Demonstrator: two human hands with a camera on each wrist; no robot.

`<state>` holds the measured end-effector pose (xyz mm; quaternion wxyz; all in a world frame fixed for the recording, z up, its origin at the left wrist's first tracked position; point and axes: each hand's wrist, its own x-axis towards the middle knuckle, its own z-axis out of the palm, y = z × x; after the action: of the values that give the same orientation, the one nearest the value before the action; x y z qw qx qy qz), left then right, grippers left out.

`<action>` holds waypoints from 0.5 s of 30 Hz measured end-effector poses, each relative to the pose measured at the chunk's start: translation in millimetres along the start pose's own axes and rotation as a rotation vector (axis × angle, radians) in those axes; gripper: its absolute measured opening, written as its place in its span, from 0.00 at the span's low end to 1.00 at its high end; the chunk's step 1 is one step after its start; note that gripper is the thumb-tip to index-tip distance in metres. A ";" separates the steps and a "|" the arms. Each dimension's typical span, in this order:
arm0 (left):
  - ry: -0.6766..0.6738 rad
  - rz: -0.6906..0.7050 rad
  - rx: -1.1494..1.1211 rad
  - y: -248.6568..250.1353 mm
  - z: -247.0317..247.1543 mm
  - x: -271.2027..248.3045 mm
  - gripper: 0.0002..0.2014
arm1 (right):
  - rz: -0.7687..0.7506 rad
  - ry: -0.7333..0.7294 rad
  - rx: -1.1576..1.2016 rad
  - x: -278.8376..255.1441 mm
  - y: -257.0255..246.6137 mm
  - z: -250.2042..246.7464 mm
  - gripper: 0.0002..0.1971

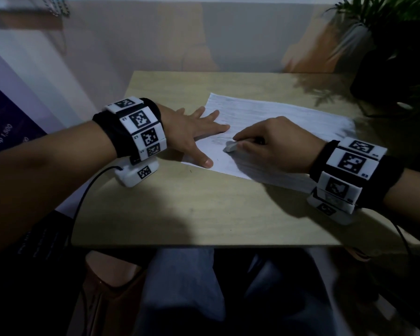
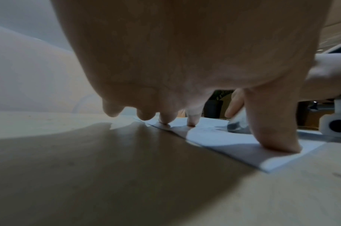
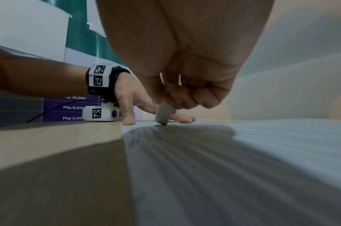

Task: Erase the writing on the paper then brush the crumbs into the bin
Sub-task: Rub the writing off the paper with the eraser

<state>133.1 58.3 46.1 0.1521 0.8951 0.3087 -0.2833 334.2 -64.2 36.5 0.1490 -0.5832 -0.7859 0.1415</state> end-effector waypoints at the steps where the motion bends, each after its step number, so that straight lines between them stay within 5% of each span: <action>1: -0.004 -0.003 0.000 -1.0 -0.3 0.2 0.53 | -0.016 -0.024 0.016 -2.7 -0.1 -0.8 0.28; 4: -0.021 -0.006 -0.006 -3.1 -1.5 1.4 0.53 | -0.048 -0.114 0.083 -11.3 -2.8 -2.2 0.27; 9: -0.031 -0.003 -0.035 -2.5 -3.1 -0.3 0.52 | -0.086 -0.033 -0.076 -10.4 3.4 -0.5 0.25; 13: -0.036 -0.007 -0.046 -3.3 -3.2 0.5 0.53 | -0.093 -0.072 0.054 -12.0 -1.4 -0.7 0.29; 15: -0.037 -0.005 -0.046 -3.1 -2.9 0.9 0.53 | -0.058 -0.012 -0.034 -9.1 2.4 -0.5 0.23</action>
<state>133.0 62.4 47.6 0.1776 0.8852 0.3146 -0.2930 339.0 -72.2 35.4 0.1386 -0.5620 -0.8055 0.1272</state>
